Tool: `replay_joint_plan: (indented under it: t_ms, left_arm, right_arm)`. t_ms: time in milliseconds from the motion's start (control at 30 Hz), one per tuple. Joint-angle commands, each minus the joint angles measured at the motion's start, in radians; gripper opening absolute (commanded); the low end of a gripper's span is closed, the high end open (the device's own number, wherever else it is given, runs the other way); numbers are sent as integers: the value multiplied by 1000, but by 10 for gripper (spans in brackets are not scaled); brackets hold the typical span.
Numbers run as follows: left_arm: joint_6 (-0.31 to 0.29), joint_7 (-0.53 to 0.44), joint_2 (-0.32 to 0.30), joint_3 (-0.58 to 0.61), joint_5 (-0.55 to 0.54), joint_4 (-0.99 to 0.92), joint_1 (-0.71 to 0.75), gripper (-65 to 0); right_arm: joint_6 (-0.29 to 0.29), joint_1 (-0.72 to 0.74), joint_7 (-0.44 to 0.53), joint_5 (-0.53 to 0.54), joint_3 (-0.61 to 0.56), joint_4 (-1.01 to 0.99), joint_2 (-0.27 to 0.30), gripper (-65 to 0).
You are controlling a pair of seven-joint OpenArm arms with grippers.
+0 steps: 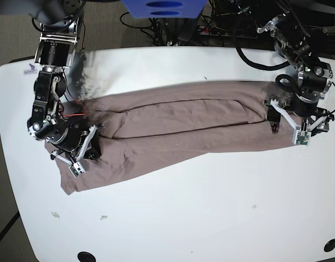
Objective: Fold the T-shirt properly
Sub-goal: 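Move the left gripper down to the strip end opposite the right gripper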
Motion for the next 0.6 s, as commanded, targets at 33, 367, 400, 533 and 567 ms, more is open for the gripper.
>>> replay_joint_plan:
  t_ms: [33,367,400,533,567]
  left_arm:
    - [11,-15,2,-85,-74,16,1,-23]
    - [11,-15,-26,-184,-266,-28,58,-3]
    - [11,-15,-26,-187,-281,-39,62,-1]
    - [11,-14,-58,-201,-348,-70,67,-1]
    - [11,-11,-63,-204,-364,-80,67,-1]
  right_arm:
    - [-8,-14,-118,-99,-4,-18,8,-650]
    - [-8,-15,-117,-100,-4,-21,8,-650]
    - [-8,-15,-117,-100,-4,-21,8,-650]
    - [-8,-15,-117,-100,-4,-21,8,-650]
    - [-8,-15,-117,-100,-4,-21,8,-650]
